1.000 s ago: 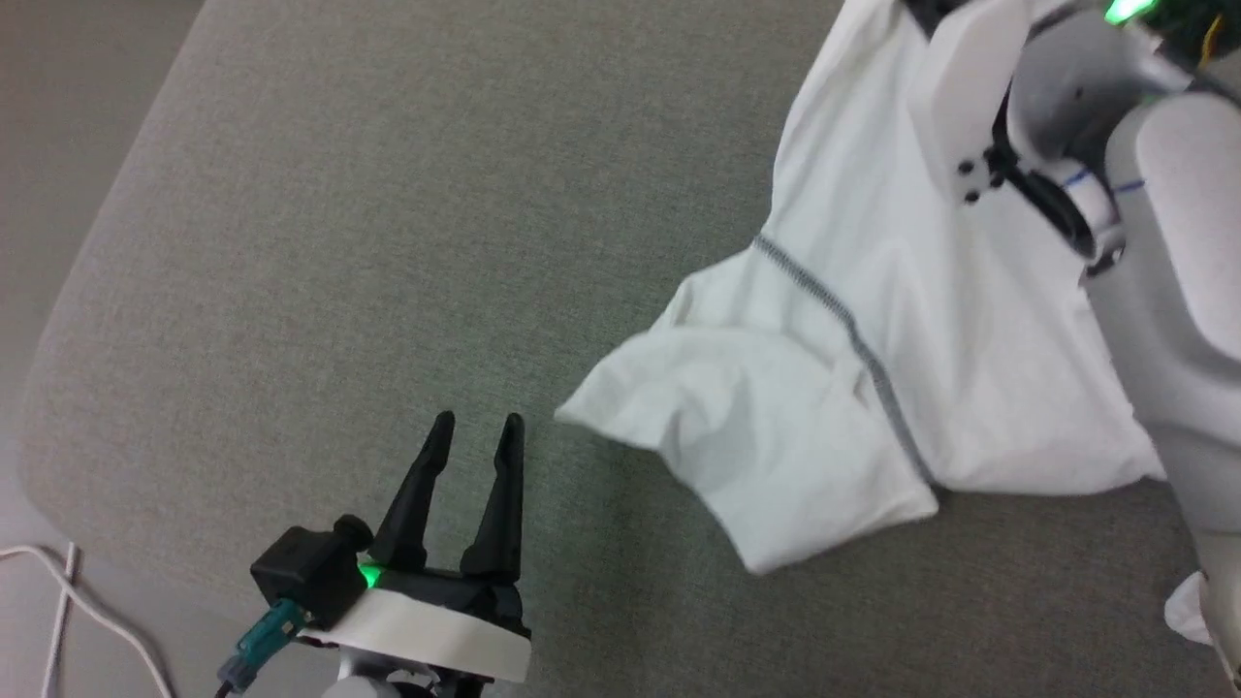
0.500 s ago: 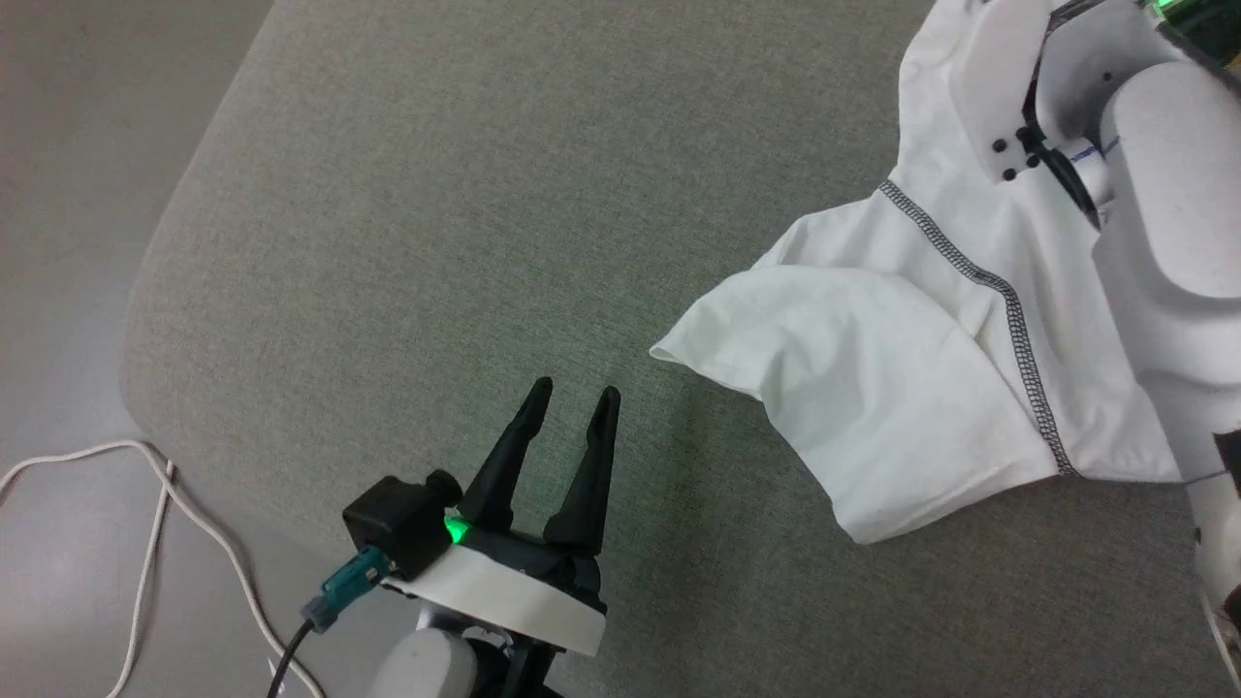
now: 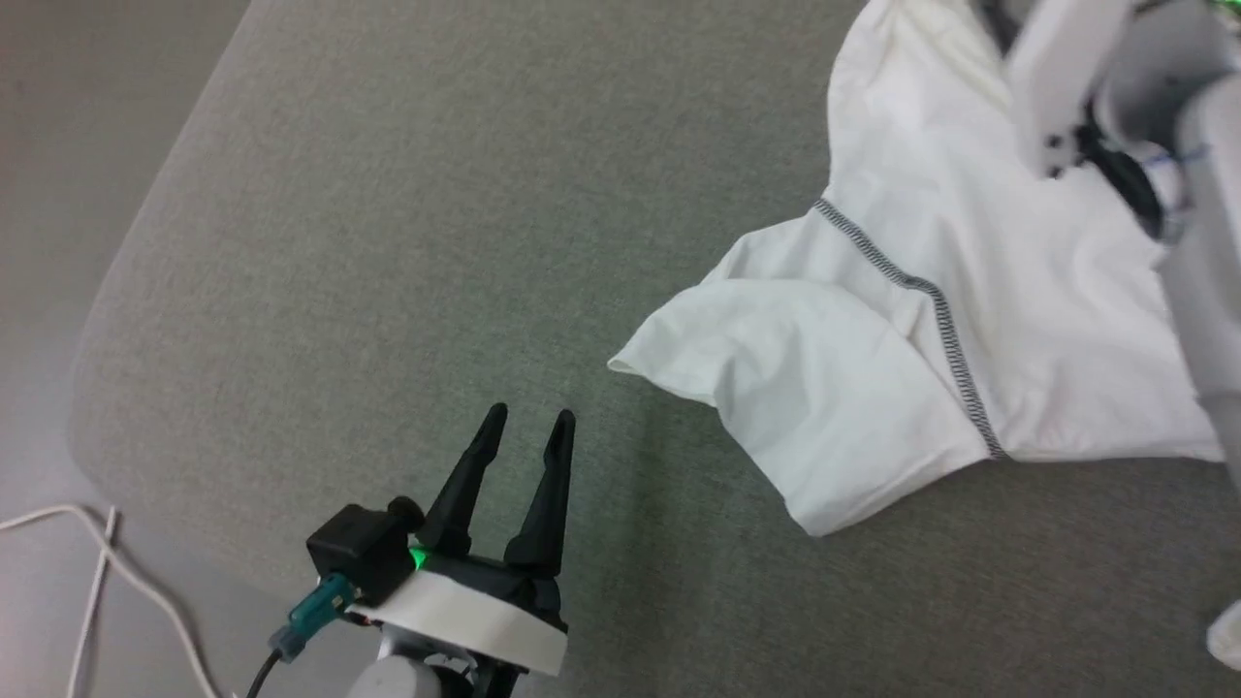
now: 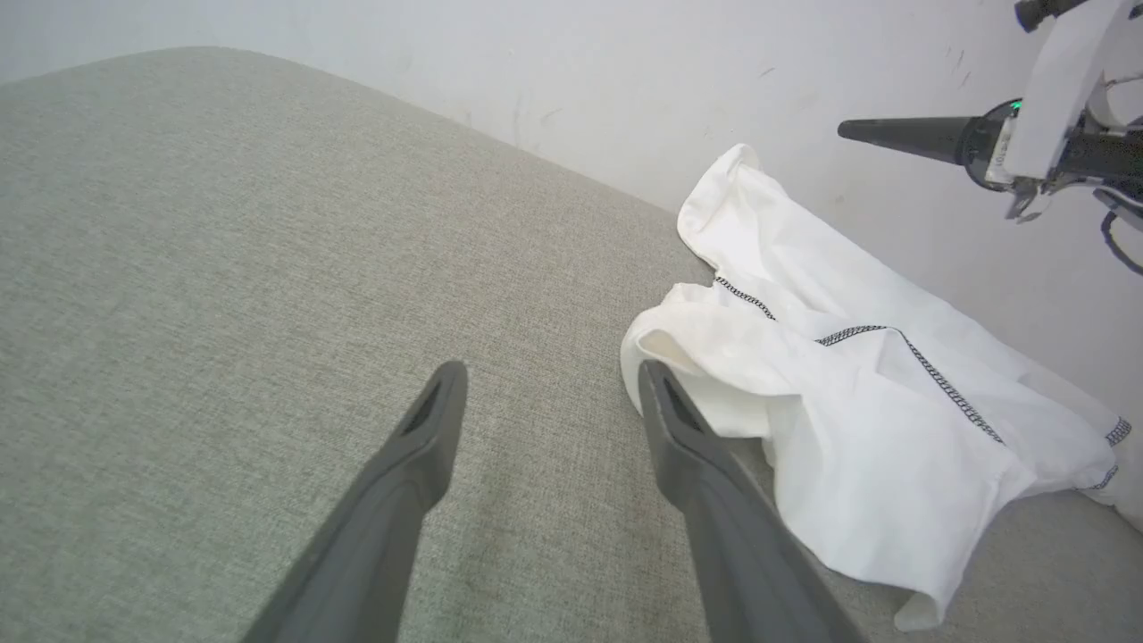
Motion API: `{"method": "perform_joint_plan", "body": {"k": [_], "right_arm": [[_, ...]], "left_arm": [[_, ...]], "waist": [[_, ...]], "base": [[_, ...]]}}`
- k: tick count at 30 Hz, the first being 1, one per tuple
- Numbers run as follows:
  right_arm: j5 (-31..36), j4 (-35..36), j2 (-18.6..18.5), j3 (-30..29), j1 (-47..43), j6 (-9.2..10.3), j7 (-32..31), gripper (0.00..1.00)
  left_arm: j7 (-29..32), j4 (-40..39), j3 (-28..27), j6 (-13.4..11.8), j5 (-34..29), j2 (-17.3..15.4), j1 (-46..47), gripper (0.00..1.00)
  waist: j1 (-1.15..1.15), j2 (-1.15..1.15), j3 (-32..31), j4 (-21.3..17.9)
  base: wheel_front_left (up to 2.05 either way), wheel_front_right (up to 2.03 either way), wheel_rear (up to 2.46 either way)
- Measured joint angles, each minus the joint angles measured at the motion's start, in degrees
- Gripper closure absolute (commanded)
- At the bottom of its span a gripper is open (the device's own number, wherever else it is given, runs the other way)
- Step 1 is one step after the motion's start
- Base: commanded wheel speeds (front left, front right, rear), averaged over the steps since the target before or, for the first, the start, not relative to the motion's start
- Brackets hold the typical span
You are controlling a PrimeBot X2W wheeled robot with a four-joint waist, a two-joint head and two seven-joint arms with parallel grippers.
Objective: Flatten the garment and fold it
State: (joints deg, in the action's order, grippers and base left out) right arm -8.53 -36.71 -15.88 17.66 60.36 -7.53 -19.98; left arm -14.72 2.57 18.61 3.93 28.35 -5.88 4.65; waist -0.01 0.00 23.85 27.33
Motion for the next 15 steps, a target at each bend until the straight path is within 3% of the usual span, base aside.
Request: {"method": "perform_joint_plan", "body": {"k": [6, 10, 15], "right_arm": [[-1.9, 13.4, -7.4, -7.8, -16.1, 0.0, -12.4, 0.0], [-3.4, 23.3, -8.5, -12.1, -28.2, 0.0, -22.2, 0.0], [-0.9, 30.4, -8.6, -16.3, -36.0, 0.0, -24.4, 0.0]], "left_arm": [[0.2, -2.4, -0.6, -1.3, -0.1, -1.1, -2.9, 0.0], [0.7, -4.0, -0.8, -1.7, -0.1, -1.7, -4.0, 0.0], [1.2, -5.2, -0.6, -1.7, -0.1, -1.8, -4.0, 0.0]], "waist": [[-0.01, 0.0, -3.6, -3.7], [-0.01, 0.0, -4.9, -6.0], [0.0, 0.0, -4.6, -7.0]], "base": [[0.0, 0.0, 0.0], [0.0, 0.0, 0.0], [0.0, 0.0, 0.0]]}}
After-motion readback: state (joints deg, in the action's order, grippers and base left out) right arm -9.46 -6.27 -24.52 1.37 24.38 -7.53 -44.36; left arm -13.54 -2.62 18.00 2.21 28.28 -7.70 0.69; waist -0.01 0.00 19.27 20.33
